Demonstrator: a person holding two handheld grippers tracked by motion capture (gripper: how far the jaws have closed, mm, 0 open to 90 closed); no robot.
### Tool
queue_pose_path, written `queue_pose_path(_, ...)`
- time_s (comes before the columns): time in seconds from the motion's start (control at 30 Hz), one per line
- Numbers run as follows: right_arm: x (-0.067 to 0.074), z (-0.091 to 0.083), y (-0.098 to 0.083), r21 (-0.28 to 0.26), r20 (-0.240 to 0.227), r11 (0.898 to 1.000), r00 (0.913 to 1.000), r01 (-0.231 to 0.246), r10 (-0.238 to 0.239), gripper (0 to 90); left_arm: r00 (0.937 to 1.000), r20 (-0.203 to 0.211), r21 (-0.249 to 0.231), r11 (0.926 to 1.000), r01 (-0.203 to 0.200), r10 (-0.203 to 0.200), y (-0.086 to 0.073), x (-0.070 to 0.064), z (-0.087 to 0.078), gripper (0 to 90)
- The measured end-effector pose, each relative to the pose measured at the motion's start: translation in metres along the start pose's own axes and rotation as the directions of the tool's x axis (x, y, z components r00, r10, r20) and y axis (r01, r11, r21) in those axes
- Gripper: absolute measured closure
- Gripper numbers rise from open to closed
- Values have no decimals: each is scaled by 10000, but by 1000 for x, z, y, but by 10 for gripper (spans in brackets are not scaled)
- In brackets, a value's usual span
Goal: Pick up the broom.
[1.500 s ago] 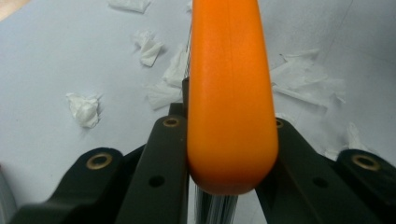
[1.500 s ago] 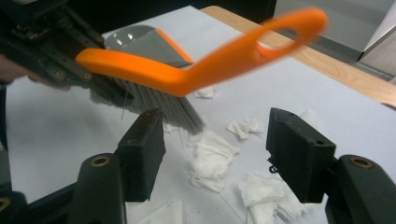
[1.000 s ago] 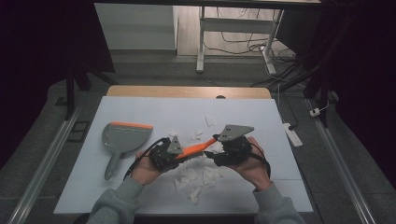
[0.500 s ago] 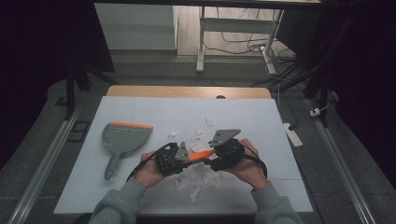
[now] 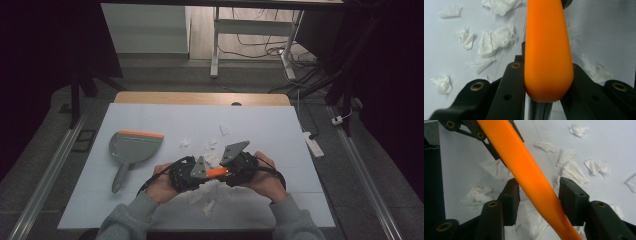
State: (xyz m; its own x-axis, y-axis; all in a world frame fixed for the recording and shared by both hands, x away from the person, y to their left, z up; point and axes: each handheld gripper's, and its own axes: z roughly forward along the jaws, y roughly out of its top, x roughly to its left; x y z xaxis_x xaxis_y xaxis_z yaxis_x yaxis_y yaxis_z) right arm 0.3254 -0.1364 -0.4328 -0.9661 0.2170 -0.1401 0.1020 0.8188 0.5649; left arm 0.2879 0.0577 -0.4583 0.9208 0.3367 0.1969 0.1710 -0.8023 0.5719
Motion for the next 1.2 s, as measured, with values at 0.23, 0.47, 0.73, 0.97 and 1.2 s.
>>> queue_pose_path(0.23, 3, -1, -1, 259, -59, 9983, 9987, 516, -514, 617, 9999, 109, -282, 9996, 18, -15, -5, 6, -1, 767)
queue_pose_path(0.47, -1, -5, -4, -121, 418, 9999, 9991, 110, -104, 667, 9918, -672, -1211, 9876, 997, -1083, -12, 13, -10, 495)
queue_pose_path(0.73, -16, -10, -17, -807, 1258, 9919, 9861, -985, 1082, 670, 9593, -1371, -2305, 9498, 2115, -2469, -24, 20, -33, 358)
queue_pose_path(0.97, -27, -19, -29, -1461, 1287, 9731, 9719, -1782, 1973, 671, 9232, -1808, -2600, 9217, 2877, -3392, -52, 18, -56, 359)
queue_pose_path(1.2, -32, -24, -35, -1757, 1510, 9583, 9558, -2252, 2523, 673, 8629, -2290, -2848, 8786, 3833, -4506, -90, 22, -70, 325)
